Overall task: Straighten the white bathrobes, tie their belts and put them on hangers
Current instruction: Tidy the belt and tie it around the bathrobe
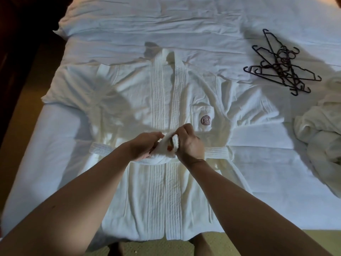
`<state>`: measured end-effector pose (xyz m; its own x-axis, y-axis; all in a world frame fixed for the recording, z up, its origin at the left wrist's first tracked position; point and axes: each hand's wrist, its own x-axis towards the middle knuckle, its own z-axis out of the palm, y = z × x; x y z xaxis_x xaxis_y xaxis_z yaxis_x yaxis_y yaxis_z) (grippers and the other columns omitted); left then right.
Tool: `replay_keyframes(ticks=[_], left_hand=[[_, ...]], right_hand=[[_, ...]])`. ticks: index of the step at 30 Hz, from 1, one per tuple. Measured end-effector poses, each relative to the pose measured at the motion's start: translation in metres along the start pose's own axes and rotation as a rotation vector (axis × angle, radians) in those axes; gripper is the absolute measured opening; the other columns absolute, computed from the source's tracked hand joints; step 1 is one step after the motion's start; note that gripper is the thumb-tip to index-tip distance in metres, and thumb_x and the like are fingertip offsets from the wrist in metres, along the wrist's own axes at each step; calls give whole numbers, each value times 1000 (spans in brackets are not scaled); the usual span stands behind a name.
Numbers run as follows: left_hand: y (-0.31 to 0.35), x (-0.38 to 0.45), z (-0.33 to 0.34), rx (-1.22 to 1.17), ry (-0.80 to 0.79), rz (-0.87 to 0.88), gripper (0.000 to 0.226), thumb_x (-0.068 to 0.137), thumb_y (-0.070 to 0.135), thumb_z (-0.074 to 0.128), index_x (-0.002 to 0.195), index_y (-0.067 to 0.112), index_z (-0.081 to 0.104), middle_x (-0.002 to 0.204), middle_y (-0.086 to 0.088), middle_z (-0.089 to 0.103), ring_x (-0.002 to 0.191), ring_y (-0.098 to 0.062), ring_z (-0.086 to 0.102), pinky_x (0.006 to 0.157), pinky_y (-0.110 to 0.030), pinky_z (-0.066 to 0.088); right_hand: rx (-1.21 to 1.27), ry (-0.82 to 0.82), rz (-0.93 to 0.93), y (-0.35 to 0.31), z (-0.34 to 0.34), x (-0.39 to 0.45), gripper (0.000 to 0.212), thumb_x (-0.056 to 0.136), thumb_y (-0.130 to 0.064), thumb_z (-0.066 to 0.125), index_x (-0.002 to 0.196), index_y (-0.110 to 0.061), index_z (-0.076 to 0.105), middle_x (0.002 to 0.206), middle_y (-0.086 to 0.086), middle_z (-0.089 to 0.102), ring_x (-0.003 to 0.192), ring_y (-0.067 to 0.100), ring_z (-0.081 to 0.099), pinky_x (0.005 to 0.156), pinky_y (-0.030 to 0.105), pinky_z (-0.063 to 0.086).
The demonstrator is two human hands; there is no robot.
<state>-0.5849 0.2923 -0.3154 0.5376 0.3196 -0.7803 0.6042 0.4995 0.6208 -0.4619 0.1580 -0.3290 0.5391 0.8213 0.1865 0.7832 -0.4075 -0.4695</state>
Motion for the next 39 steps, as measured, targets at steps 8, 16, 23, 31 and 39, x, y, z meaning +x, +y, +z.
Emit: replay_keyframes(ticks=[8,16,23,31,39], left_hand=[[18,2,-8,-170,-334,-239,77,99,69,21,135,10,56,123,-23,67,111,-32,69,92,-39,54],[-4,22,1,47,312,123,8,92,22,70,92,18,76,101,-6,74,98,-24,67,86,-38,57],[-46,20,-26,461,661,231,14,90,21,68,96,20,80,100,0,77,100,-20,68,79,-23,42],[-80,12,-52,1029,679,481,37,99,44,49,130,28,61,98,-8,75,93,-36,68,84,-45,51],[-109,-2,-110,491,1091,-15,73,87,51,66,144,16,36,141,-25,46,125,-51,46,104,-57,36]], right_hand=[[45,63,25,-6,11,-11,48,74,2,71,94,-26,37,90,0,52,58,24,54,56,32,43],[90,-201,236,2,5,-12,42,100,-56,39,133,-31,42,138,-6,44,125,17,46,103,44,33],[-117,-487,641,52,-6,-27,59,99,-68,12,140,-43,47,165,-7,16,153,21,0,118,60,5],[122,-618,590,64,-11,-32,95,68,-94,37,152,-51,25,168,-8,-1,154,19,-12,118,64,-1],[-82,-245,853,113,-27,-53,94,82,-46,72,155,-28,16,160,14,21,145,36,28,109,60,29]])
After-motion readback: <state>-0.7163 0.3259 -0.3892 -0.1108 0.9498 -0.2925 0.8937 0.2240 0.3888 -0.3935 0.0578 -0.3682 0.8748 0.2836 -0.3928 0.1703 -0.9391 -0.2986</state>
